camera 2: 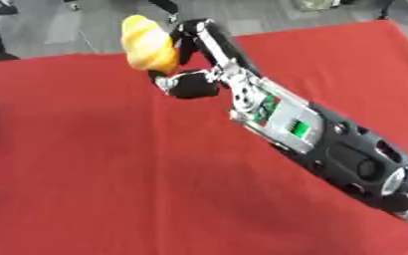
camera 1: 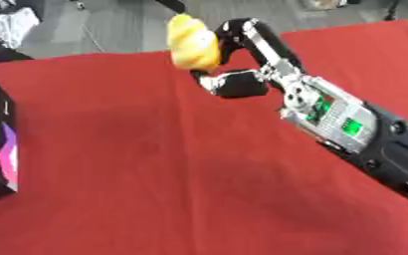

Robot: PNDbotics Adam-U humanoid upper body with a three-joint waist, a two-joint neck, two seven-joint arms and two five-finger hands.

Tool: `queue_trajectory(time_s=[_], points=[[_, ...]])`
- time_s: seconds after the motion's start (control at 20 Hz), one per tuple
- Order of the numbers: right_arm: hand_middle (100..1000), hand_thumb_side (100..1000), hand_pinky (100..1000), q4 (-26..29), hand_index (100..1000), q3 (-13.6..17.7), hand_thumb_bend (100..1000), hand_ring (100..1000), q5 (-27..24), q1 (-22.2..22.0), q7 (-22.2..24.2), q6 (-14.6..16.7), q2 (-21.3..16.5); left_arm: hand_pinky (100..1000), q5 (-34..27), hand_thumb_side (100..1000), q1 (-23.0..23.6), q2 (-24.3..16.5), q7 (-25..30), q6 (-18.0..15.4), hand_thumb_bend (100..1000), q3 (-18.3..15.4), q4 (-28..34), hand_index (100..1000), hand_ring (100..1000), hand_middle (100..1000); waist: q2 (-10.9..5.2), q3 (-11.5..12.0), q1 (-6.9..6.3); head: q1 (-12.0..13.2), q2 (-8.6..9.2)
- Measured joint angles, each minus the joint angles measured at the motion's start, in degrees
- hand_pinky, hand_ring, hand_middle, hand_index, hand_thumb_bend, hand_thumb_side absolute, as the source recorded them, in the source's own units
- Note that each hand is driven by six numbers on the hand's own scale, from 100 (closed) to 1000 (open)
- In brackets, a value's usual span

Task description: Pick up the objects with one hand, pass them to the other hand, and then place them into the box on the other side of the table.

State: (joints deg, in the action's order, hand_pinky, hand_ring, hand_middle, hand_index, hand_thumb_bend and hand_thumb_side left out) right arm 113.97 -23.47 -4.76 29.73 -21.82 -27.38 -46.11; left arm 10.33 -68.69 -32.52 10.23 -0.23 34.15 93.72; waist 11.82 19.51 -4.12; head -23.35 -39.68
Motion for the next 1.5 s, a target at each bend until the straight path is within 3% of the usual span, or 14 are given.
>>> queue_trajectory(time_s=[0.5,0.85,1.2,1.5], points=[[329,100,771,0.0,481,-0.3,363,519,0.4,0.5,-0.2,-0.1,0.6,709,-0.8,248,-2.1,2.9,5.2,5.1,100,2.7,1.2,820,745,744,0.0,0.0,-0.08,-0.2,1.06],[330,100,771,0.0,481,-0.6,360,519,1.2,0.7,-0.3,0.2,1.2,742,-0.1,252,-2.5,4.0,9.4,6.2,100,3.1,1.3,820,764,749,0.0,-0.3,-0.08,-0.2,1.59],[332,100,773,0.0,482,-0.8,356,521,3.8,1.4,0.6,1.6,1.6,762,2.3,416,-2.5,6.4,12.3,7.7,100,3.6,-1.9,821,766,730,0.0,-0.7,-0.08,-0.2,1.61],[334,100,774,0.0,483,-1.2,353,522,6.1,1.9,1.8,2.7,2.0,771,3.9,386,-2.5,7.8,12.9,8.6,100,3.8,-3.8,837,775,739,0.01,-0.8,-0.08,0.0,1.83]])
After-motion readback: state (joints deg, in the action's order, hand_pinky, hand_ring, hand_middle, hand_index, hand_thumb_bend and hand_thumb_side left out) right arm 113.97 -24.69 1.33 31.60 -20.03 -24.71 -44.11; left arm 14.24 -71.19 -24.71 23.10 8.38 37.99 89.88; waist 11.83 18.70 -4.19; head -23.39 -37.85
